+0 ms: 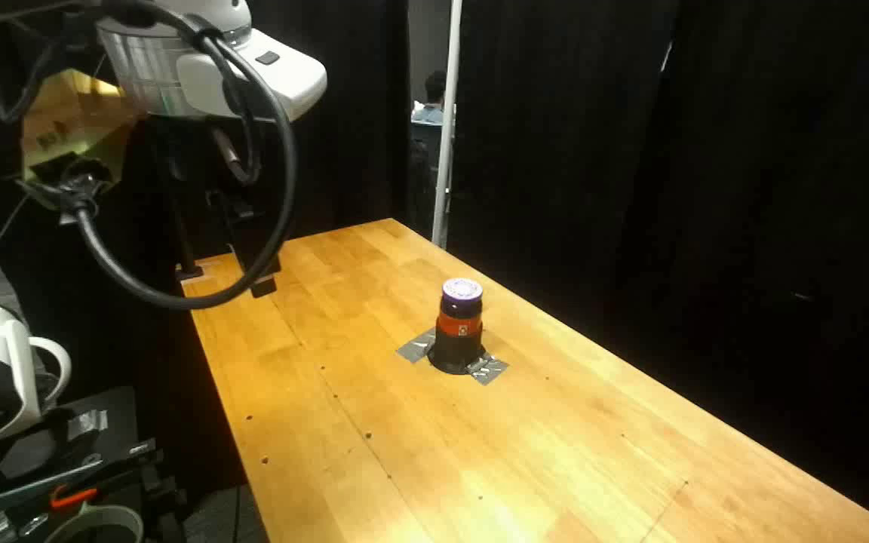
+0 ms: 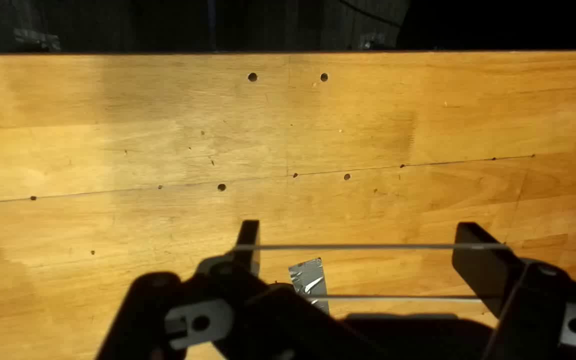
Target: Put the rubber band around the cup
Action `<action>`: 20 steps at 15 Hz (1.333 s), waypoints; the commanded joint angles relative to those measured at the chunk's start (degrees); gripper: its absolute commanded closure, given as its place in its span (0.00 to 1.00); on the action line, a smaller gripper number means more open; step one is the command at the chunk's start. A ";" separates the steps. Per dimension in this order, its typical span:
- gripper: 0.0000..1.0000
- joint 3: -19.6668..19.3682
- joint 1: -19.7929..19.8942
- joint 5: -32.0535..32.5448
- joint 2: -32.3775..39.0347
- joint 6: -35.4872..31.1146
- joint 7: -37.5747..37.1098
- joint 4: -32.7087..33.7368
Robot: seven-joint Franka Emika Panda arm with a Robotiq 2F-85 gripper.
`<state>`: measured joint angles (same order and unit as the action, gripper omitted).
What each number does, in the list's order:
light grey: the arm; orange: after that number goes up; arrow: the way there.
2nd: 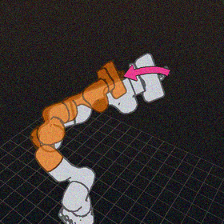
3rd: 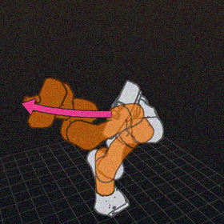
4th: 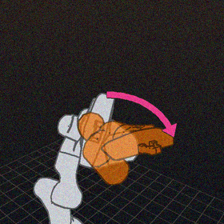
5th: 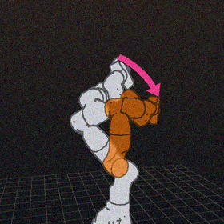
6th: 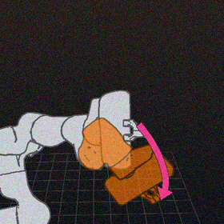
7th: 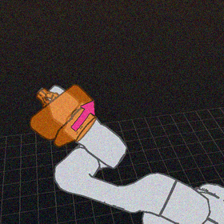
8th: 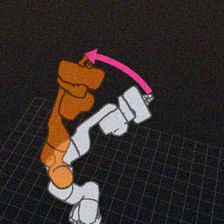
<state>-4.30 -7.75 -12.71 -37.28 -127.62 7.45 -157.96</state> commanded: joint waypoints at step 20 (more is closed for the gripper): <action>0.00 4.47 1.17 3.18 48.45 7.30 2.09 46.43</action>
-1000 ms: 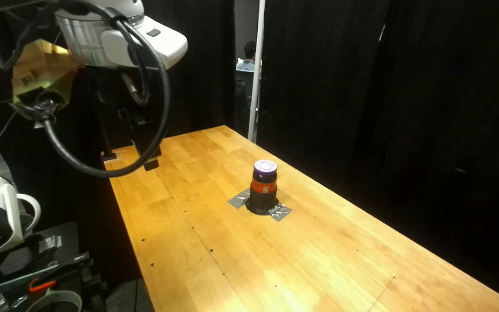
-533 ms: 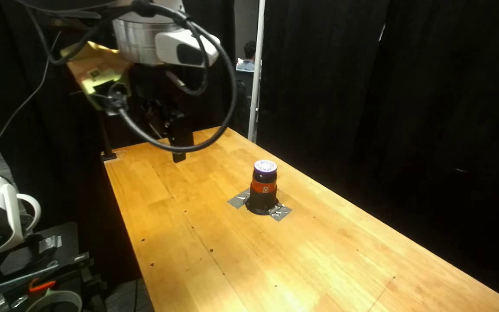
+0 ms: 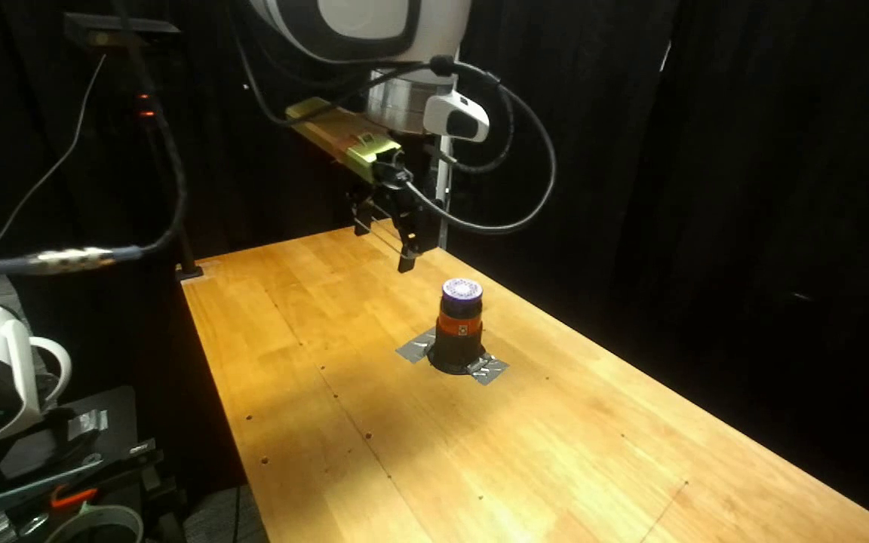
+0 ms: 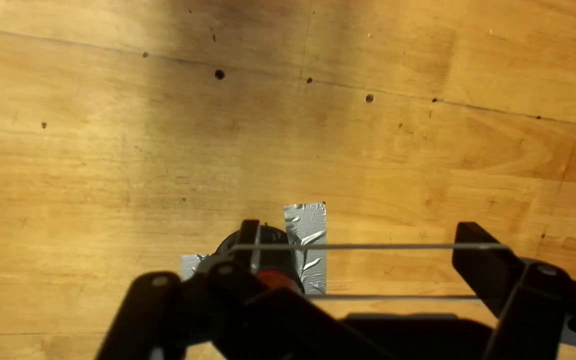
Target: Put the rubber band around the cup
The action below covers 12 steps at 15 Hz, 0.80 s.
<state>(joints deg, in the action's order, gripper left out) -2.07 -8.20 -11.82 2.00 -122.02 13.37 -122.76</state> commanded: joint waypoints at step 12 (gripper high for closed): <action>0.00 4.13 1.29 11.81 41.21 6.98 -9.91 48.46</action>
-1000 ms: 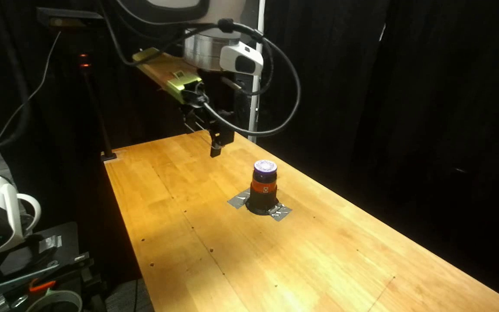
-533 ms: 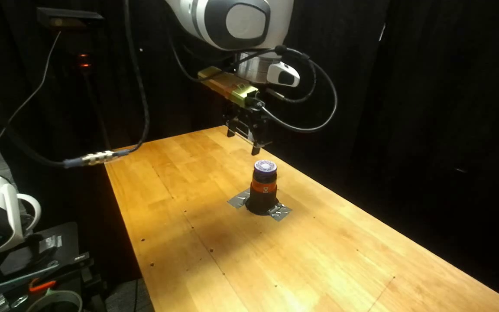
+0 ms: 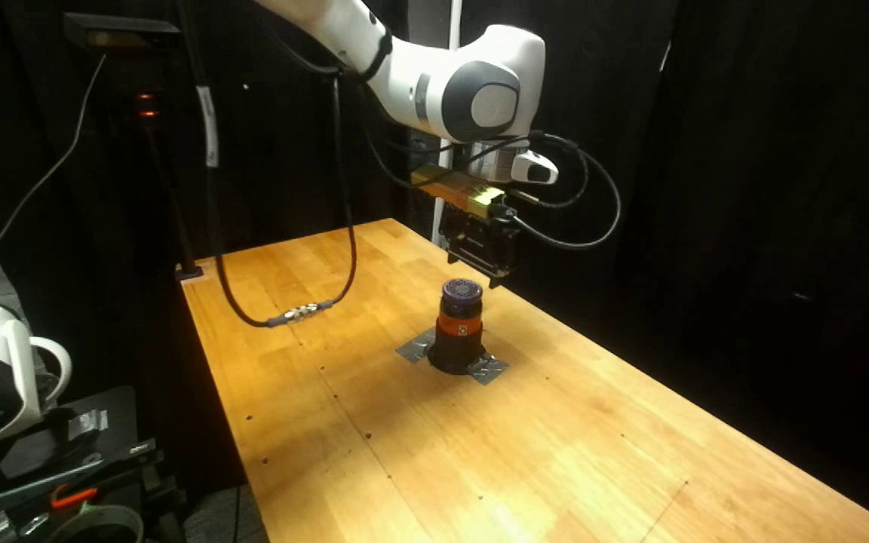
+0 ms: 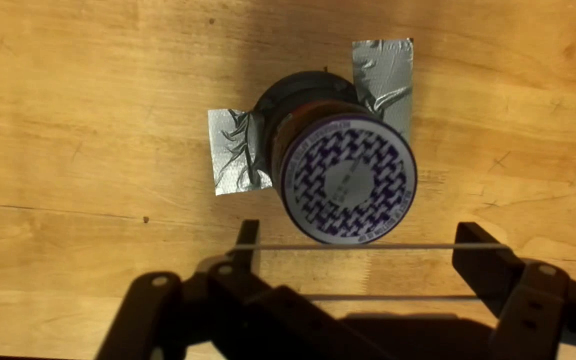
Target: Put the rubber band around the cup
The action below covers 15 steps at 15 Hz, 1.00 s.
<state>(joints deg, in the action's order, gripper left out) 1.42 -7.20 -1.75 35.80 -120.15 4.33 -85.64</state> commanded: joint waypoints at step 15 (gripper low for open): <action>0.00 0.71 -2.00 3.41 25.23 35.23 -0.55 38.87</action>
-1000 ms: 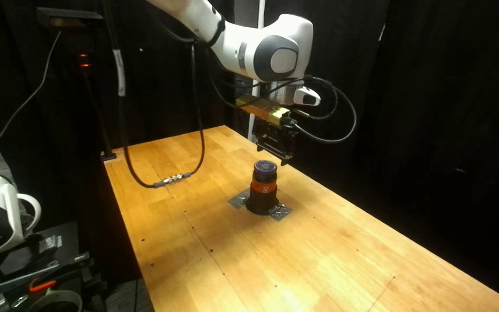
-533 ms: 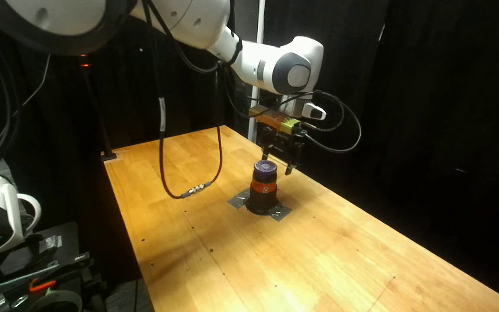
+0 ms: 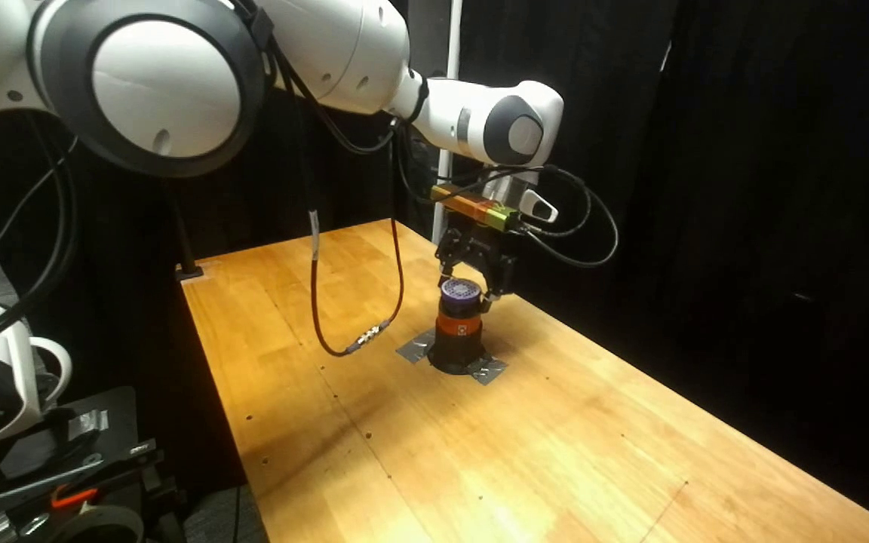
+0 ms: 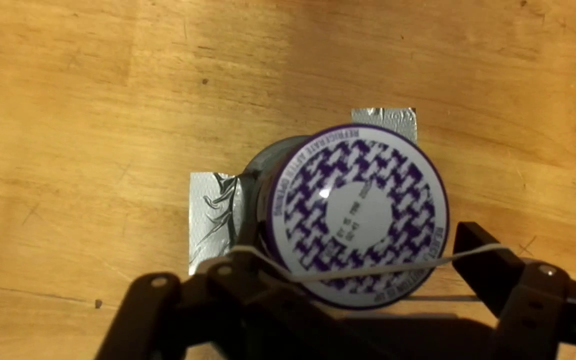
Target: Put the rubber band around the cup
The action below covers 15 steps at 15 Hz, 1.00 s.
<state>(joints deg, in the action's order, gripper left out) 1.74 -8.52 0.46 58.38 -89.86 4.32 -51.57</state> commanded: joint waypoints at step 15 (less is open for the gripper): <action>0.00 -0.39 -1.14 1.44 -13.76 -13.91 -8.29 -25.00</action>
<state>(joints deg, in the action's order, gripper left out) 1.00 -9.45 1.78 51.56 -99.09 -0.33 -65.48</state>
